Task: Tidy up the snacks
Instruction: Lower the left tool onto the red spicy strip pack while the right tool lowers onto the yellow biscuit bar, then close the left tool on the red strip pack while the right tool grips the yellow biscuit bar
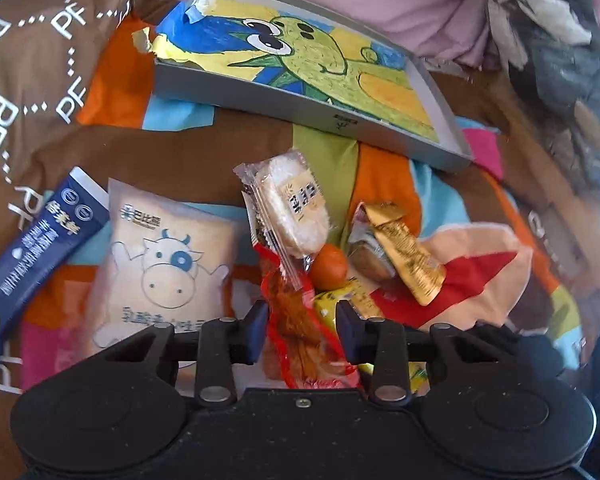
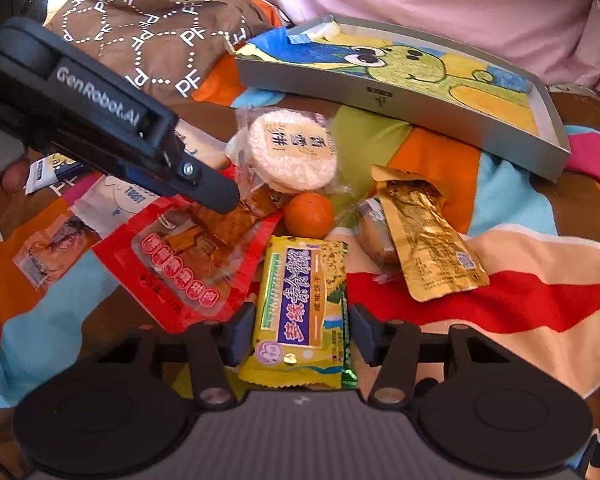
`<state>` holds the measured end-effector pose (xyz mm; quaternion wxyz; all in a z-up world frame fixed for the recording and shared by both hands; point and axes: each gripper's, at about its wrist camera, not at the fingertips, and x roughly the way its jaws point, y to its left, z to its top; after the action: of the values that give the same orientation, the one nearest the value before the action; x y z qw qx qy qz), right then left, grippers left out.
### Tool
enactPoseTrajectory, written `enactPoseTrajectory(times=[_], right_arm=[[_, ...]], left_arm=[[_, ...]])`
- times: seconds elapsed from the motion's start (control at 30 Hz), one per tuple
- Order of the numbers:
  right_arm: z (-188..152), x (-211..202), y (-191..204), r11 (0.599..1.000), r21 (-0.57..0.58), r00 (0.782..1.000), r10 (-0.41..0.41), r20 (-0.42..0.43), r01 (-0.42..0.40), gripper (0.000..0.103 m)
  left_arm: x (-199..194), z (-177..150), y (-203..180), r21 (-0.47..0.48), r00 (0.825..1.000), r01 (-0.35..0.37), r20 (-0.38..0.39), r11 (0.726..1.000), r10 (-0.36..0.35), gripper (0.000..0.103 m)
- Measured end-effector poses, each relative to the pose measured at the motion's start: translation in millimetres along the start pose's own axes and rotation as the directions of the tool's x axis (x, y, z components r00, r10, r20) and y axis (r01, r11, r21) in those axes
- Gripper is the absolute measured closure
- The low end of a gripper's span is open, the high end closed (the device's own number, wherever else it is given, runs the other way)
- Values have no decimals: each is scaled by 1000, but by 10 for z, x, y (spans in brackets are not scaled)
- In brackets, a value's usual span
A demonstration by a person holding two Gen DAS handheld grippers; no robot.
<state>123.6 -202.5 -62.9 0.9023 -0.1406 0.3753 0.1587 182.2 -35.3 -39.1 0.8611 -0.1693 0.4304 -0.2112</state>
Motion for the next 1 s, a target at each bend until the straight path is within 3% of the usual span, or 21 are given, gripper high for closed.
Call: enactPoseTrajectory(times=[0.1,0.3,0.43,0.53,0.73,1.0], right_arm=[[-2,-9,-21,1000,4,1000,-7,-3,7,46],[-10,-11,-49,1000,11,1000,-17,-14,17,45],[-12,22,-68,1000,3,1000,-23,-18,23,42],[-14,36,-88,1000,10,1000,-21,-23,22,43],[-37,-13,-52,1000,-14,999,-16,-28,16,50],[-138,-182,2,999,-49,998,9,-56,-12,51]], left_arm=[[62,26,48,-63,1000,21,-1,998,-21,64],[341,61,157,-141,998,-4,-57,990,-4,60],[444,82,97,-111,997,-27,-73,993,19,59],[447,78,35,-74,996,-62,-76,995,56,65],[337,39,36,-81,996,-63,-76,995,56,72],[26,-179,-55,35,989,-50,-136,998,54,77]])
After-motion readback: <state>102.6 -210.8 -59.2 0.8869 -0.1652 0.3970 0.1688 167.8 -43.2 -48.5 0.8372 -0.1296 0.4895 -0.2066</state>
